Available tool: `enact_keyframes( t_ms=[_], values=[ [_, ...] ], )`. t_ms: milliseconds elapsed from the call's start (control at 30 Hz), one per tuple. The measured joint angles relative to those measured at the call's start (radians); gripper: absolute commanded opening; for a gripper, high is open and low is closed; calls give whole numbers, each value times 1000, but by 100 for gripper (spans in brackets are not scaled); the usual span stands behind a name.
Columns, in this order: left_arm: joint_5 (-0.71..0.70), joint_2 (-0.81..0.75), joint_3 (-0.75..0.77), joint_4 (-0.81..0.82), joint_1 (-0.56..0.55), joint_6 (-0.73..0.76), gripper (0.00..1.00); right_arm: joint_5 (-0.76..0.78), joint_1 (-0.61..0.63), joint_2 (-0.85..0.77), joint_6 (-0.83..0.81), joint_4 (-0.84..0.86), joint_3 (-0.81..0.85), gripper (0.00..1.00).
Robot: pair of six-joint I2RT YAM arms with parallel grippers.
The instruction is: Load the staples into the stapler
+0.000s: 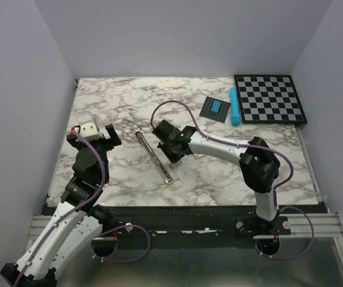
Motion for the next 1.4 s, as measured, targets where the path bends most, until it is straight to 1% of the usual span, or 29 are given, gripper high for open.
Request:
enact_keyframes(
  t_ms=[100, 233, 333, 500, 933, 1067, 1133, 1233, 1333, 1400],
  values=[
    [0, -2, 0, 0, 0, 0, 99, 0, 0, -36, 0, 0, 0, 17],
    [0, -5, 0, 0, 0, 0, 99, 0, 0, -52, 0, 1, -2, 28],
    [0, -7, 0, 0, 0, 0, 99, -5, 0, -52, 1, 1, -16, 31],
    [0, -7, 0, 0, 0, 0, 99, -24, 0, -48, 2, 2, -34, 31],
    [0, -7, 0, 0, 0, 0, 99, -45, 0, 28, 8, 28, -34, 31],
    [0, -7, 0, 0, 0, 0, 99, -46, 0, 37, 8, 33, -34, 29],
    [0, -7, 0, 0, 0, 0, 99, -46, 0, 45, 8, 36, -34, 27],
    [0, -7, 0, 0, 0, 0, 99, -47, 0, 53, 8, 41, -32, 20],
    [0, -7, 0, 0, 0, 0, 99, -47, 0, 54, 8, 43, -32, 16],
    [0, -7, 0, 0, 0, 0, 99, -47, 0, 54, 7, 43, -32, 12]
  ],
)
